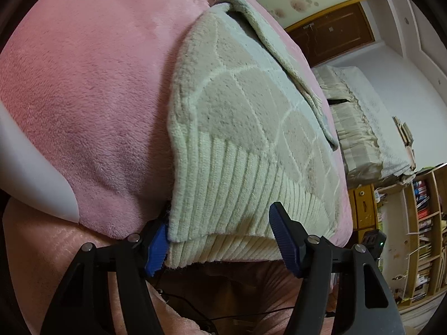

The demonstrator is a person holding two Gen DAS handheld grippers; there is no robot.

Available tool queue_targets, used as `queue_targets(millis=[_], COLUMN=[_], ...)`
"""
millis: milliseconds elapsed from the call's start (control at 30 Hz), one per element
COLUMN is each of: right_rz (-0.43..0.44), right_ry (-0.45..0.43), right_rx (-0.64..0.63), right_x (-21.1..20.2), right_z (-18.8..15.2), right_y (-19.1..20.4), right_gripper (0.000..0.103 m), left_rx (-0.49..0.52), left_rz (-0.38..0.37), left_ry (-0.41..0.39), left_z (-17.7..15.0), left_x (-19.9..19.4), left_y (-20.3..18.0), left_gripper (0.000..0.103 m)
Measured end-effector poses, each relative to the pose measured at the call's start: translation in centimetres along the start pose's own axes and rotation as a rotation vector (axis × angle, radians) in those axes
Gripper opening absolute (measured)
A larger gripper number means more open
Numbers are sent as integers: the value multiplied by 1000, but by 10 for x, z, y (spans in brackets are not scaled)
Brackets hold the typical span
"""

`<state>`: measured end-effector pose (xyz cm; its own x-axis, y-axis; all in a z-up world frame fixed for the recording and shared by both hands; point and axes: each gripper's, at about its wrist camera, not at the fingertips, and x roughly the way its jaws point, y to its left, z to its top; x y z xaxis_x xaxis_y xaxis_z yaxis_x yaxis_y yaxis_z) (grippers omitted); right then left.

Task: Fold small clothes
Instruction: 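Grasp the ribbed hem with the left tool while the right tool grasps it too, then lift the hem with both tools and fold it up onto the collar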

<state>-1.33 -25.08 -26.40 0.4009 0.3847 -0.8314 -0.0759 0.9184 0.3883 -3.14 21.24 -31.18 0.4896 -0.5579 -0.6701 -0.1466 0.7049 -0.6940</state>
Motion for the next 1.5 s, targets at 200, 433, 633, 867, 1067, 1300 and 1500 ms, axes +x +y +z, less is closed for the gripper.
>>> queue_targets(millis=[200,433,633,867,1067,1300,1500], right_rz=[15,35,105,217,305,291,253], right_ry=[0,-48,-142,-321,-413,-435,-410], right_rx=[-37,-114,-135,-128,-28,9,110], right_x=[-1,-16,-47,-97,-104,-71,-19], right_z=[-2,2,26,87,159,248,317], right_y=[7,27,40,52,37,34,16], right_gripper=[9,8,8,7,7,7,7], left_rx=[18,24,-66,-29,-46,-56,-65], left_rz=[30,22,-60,-179,-187,-113,-47], left_ry=[76,84,38,-141,-256,-301,-307], left_z=[1,14,34,92,158,249,324], left_x=[16,7,-10,-57,-58,-9,57], left_y=[-6,-22,-35,-80,-104,-125,-135], left_gripper=[10,10,10,10,10,9,9])
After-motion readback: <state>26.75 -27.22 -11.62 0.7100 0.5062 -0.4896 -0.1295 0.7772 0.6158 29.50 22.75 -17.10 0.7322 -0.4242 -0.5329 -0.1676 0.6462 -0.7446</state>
